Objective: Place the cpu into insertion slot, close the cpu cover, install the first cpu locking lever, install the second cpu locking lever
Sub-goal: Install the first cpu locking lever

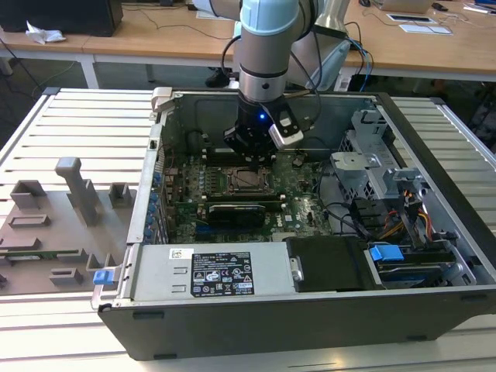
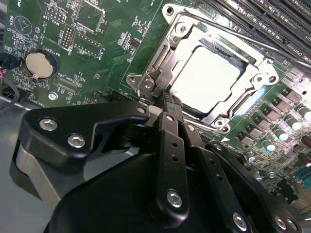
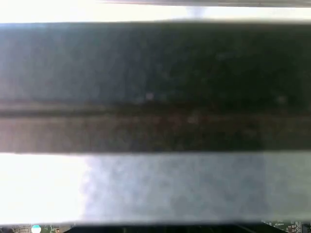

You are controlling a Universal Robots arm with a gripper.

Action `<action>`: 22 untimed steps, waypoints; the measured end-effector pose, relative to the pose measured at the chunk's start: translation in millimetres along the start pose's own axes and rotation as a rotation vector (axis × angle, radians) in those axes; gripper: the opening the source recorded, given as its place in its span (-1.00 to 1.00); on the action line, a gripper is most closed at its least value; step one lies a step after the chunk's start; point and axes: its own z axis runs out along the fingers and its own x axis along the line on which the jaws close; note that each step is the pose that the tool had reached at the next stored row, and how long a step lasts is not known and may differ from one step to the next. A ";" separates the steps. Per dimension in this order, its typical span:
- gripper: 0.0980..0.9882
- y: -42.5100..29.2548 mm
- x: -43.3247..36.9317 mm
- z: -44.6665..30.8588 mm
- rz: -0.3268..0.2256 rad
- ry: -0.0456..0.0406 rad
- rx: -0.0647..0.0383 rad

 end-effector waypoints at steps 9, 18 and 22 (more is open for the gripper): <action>-0.98 -3.6 2.2 -1.3 0.000 -0.0036 0.002; -0.98 -3.8 28.3 -1.8 -0.001 -0.0131 0.002; -0.98 -2.7 32.0 -1.8 -0.001 -0.0151 0.001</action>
